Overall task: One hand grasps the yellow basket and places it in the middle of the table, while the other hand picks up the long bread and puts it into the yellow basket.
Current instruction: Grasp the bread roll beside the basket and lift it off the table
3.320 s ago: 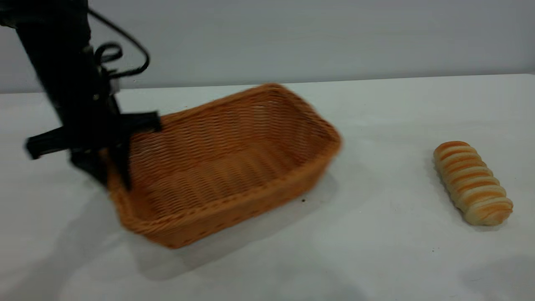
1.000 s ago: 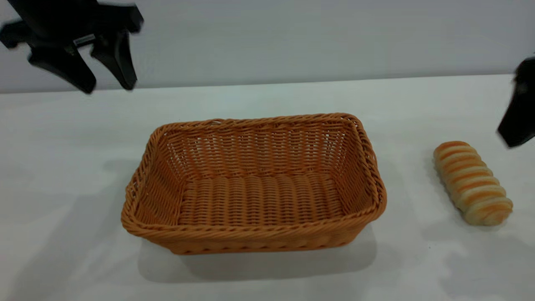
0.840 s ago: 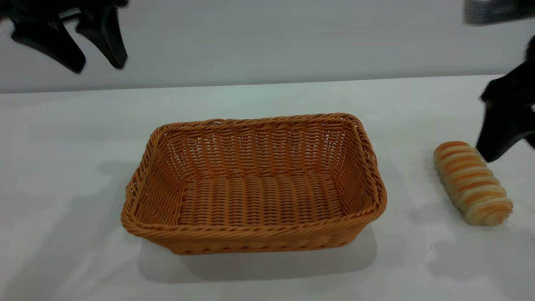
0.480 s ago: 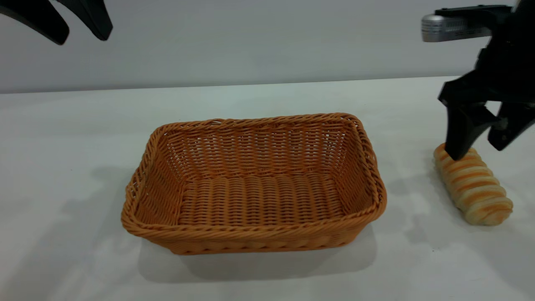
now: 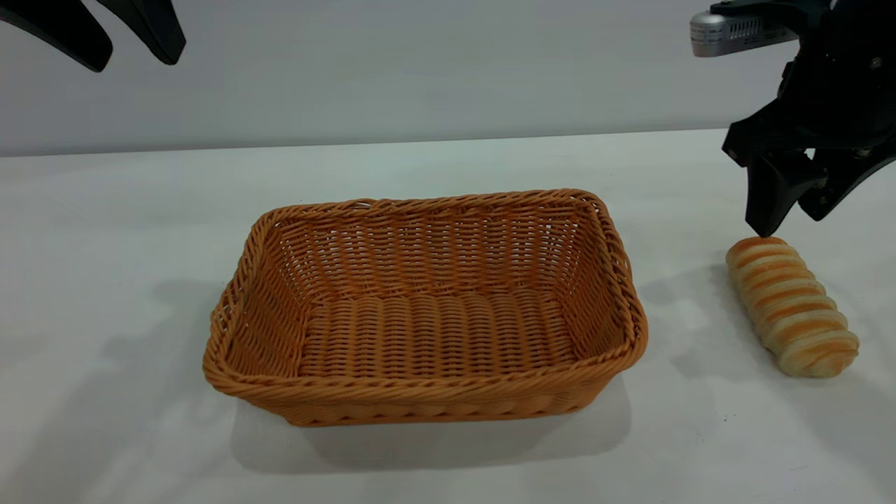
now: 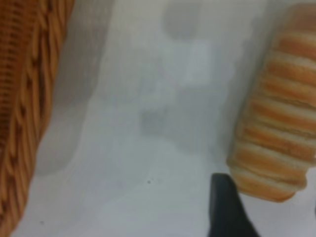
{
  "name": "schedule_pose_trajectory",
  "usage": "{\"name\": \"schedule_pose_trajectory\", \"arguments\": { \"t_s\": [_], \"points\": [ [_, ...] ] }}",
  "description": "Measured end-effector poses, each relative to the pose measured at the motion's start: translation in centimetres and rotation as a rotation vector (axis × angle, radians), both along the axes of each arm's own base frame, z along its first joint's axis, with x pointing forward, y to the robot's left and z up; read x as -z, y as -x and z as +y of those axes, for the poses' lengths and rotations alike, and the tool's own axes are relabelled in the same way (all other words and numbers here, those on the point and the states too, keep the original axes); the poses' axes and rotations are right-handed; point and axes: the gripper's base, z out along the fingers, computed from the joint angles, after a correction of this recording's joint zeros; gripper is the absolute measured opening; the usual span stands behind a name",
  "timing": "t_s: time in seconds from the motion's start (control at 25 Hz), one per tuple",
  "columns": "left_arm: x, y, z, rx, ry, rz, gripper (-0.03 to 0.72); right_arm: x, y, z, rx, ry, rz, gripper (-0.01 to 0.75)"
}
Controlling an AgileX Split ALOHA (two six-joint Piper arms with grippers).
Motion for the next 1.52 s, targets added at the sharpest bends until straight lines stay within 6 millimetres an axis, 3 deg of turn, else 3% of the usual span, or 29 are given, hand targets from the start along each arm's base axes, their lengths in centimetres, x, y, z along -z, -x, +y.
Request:
{"name": "schedule_pose_trajectory", "arguments": {
  "t_s": [0.12, 0.24, 0.48, 0.6, 0.96, 1.52],
  "points": [
    [0.0, 0.0, 0.0, 0.000, 0.000, -0.001, 0.567, 0.0, 0.0, 0.2, 0.027, -0.024, 0.006, 0.362],
    [0.0, 0.0, 0.0, 0.000, 0.000, -0.003, 0.567, 0.2, 0.2, 0.3, 0.023, -0.034, 0.031, 0.370],
    [0.0, 0.0, 0.0, 0.000, 0.001, -0.002, 0.567, 2.9, 0.3, 0.3, -0.007, -0.012, 0.131, 0.645],
    [0.0, 0.0, 0.0, 0.000, 0.001, -0.001, 0.567, 4.3, 0.1, 0.3, -0.002, -0.001, 0.144, 0.694],
    [0.1, 0.1, 0.0, 0.004, -0.004, 0.016, 0.567, 6.5, -1.1, -0.3, 0.001, 0.087, 0.139, 0.699],
    [0.1, 0.2, 0.0, 0.005, -0.005, 0.023, 0.567, 7.9, -2.5, -1.9, 0.073, 0.120, 0.164, 0.670]
  ]
}}
